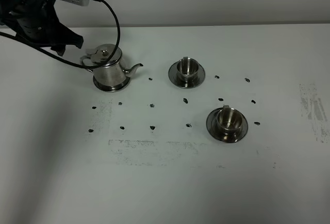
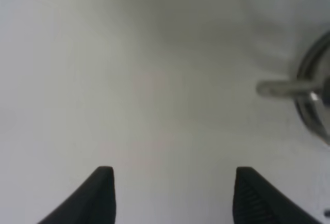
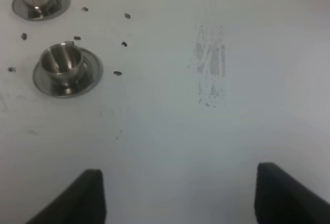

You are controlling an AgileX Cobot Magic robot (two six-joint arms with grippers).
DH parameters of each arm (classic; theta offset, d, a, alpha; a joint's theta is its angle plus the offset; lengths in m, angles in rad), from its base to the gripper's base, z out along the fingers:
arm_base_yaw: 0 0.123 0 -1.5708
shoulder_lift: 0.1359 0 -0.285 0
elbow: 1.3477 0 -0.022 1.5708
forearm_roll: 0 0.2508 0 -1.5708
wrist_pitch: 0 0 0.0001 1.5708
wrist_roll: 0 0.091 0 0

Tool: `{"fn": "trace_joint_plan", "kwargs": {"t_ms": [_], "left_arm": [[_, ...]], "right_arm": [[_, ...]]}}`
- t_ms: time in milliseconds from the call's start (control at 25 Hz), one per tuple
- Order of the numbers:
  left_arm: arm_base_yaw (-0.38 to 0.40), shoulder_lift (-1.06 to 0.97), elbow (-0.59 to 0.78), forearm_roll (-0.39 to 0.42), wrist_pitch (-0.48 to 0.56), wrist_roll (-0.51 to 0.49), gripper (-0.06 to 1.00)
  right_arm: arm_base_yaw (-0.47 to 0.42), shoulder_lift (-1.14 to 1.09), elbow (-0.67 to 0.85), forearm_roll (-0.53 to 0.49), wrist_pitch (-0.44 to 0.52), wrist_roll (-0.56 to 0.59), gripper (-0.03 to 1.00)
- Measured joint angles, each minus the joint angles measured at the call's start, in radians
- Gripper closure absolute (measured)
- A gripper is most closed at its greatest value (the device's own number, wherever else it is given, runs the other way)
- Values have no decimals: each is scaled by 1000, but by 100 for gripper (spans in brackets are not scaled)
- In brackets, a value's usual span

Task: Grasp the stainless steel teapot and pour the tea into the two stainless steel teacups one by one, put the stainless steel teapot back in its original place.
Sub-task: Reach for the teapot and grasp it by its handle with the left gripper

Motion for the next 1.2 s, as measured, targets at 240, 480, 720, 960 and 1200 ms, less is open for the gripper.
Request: {"fn": "trace_joint_plan", "kwargs": {"t_ms": [240,480,720,960,1200], "left_arm": [[1,-156,180,-2,-261,-78,46],[-19,-96,187,-60,-449,-92,46],[-27,-6,193,-76,-481,-88,46],[-27,16,195,-78,-507,-88,46],[-25,16,195,-78,-531,-89,46]], "right_arm": [[0,0,0,0,0,0,38],[0,0,0,0,0,0,38],[0,0,0,0,0,0,38],[0,0,0,0,0,0,38],[0,0,0,0,0,0,38]]}}
